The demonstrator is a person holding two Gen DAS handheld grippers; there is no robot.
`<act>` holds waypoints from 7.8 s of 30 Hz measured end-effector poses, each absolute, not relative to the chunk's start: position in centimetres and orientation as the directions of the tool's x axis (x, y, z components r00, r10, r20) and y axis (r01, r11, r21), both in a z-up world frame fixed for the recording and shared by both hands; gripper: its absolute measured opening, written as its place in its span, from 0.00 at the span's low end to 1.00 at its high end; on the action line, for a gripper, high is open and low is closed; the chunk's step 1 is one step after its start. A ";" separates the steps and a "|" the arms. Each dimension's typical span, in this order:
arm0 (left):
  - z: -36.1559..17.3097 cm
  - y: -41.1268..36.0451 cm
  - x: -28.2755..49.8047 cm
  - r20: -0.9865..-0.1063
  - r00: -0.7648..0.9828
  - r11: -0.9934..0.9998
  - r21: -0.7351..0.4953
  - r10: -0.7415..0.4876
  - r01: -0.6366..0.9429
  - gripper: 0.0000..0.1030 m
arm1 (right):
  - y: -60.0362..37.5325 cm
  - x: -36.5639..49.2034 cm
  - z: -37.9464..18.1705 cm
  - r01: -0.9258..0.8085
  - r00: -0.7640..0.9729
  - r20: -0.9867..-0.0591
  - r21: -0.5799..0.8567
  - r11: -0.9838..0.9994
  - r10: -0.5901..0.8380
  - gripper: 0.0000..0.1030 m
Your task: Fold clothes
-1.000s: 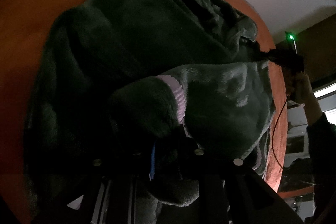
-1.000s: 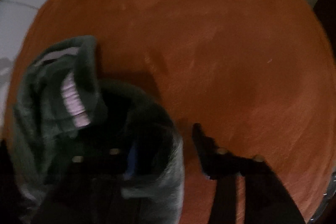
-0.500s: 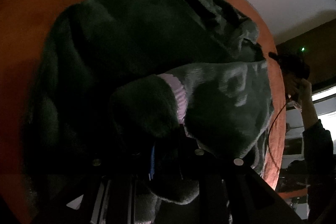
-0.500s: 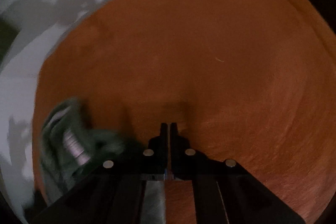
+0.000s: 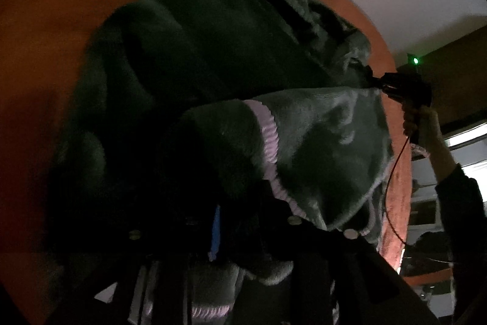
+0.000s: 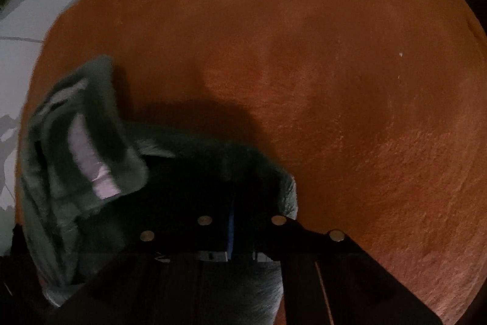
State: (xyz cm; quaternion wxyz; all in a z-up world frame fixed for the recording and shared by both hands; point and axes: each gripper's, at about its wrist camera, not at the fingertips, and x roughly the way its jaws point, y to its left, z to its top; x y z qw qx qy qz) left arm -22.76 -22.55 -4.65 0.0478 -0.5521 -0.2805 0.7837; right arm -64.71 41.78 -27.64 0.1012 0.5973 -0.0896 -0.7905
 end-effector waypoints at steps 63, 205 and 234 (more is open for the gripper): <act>-11.1 -33.0 0.4 -0.665 -0.275 -0.617 -0.746 0.694 0.250 0.50 | 51.6 -22.4 -29.6 -0.151 -0.153 -0.485 0.872 -0.465 -0.861 0.53; -5.5 -18.2 -59.7 -0.914 -0.109 -0.869 -0.405 0.390 0.284 0.46 | 32.8 -77.8 -18.3 -0.041 -0.058 -0.896 0.442 -0.896 -0.440 0.62; -1.6 -21.6 -52.3 -0.894 -0.319 -0.870 -0.405 0.314 0.281 0.42 | 38.7 -68.4 -13.8 -0.141 -0.265 -0.902 0.385 -0.912 -0.340 0.45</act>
